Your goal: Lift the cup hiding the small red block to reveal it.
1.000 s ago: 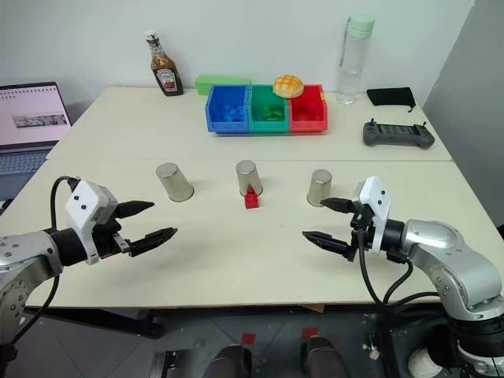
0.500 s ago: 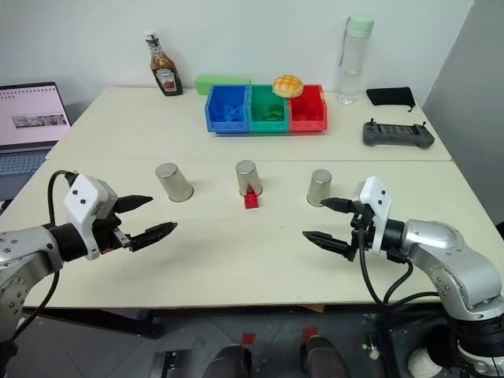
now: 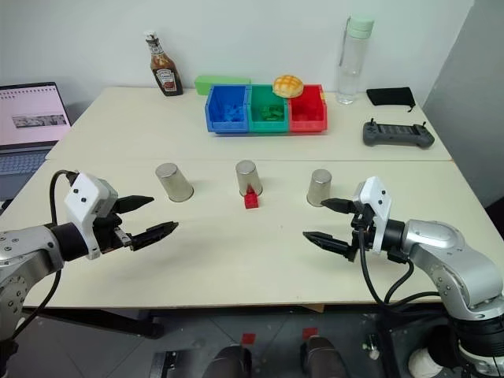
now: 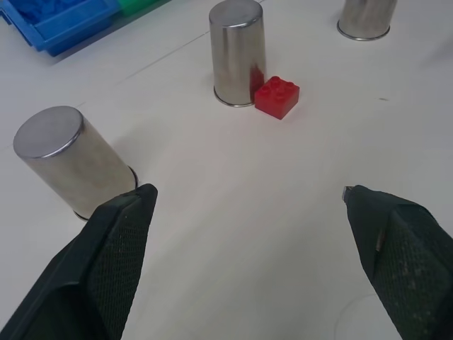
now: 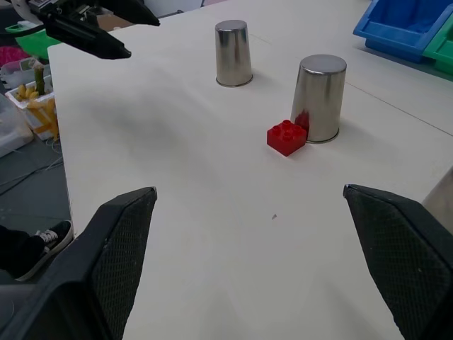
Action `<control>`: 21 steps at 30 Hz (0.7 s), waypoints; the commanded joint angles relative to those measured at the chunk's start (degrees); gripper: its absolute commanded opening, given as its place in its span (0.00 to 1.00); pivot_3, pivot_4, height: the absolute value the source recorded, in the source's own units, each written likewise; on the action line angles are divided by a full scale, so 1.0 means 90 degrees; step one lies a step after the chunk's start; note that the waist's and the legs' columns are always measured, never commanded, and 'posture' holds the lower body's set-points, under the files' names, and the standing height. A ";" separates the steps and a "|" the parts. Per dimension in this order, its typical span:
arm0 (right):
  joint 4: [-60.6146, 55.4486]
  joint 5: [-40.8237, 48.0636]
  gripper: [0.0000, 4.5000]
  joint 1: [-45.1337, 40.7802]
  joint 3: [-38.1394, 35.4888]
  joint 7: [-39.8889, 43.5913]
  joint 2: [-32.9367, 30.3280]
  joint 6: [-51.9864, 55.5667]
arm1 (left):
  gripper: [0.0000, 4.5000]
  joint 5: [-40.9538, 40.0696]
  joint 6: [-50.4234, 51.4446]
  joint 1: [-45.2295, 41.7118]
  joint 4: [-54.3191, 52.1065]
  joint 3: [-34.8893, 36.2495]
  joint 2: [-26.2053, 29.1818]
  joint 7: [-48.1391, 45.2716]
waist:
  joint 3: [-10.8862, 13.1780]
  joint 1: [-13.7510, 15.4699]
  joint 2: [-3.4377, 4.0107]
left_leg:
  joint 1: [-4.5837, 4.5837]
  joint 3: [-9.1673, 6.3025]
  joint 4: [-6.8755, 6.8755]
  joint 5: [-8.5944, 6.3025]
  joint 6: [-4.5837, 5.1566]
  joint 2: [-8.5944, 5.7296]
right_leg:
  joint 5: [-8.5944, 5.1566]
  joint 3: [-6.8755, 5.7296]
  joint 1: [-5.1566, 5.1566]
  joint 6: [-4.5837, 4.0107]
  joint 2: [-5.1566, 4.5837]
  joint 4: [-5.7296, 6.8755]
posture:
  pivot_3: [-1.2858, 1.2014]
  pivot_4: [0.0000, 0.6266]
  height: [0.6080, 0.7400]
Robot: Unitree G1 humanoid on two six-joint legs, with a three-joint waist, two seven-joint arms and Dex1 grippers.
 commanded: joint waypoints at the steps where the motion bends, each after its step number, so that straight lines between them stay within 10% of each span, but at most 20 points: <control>1: -0.0202 0.0087 1.00 -0.0069 -0.0174 0.0023 -0.0033 -0.0038 | 0.99 -0.0089 -0.0005 -0.0095 -0.0219 0.0213 0.0081 0.0027 | 0.0000 0.0001 0.0000 | 0.0000 0.0000 0.0000 0.0000 0.0000 0.0000 | 0.0000 0.0000 0.0000 0.0000 0.0000 0.0000 | 0.52 0.24 1.00; 21: -0.0305 0.0126 1.00 -0.0215 -0.0136 -0.0045 -0.0010 0.0155 | 0.99 -0.0043 -0.0045 -0.0203 -0.0090 0.0078 0.0077 0.0001 | 0.0000 0.0001 0.0000 | 0.0000 0.0000 0.0000 0.0000 0.0000 0.0000 | 0.0000 0.0000 0.0000 0.0000 0.0000 0.0000 | 0.52 0.24 1.00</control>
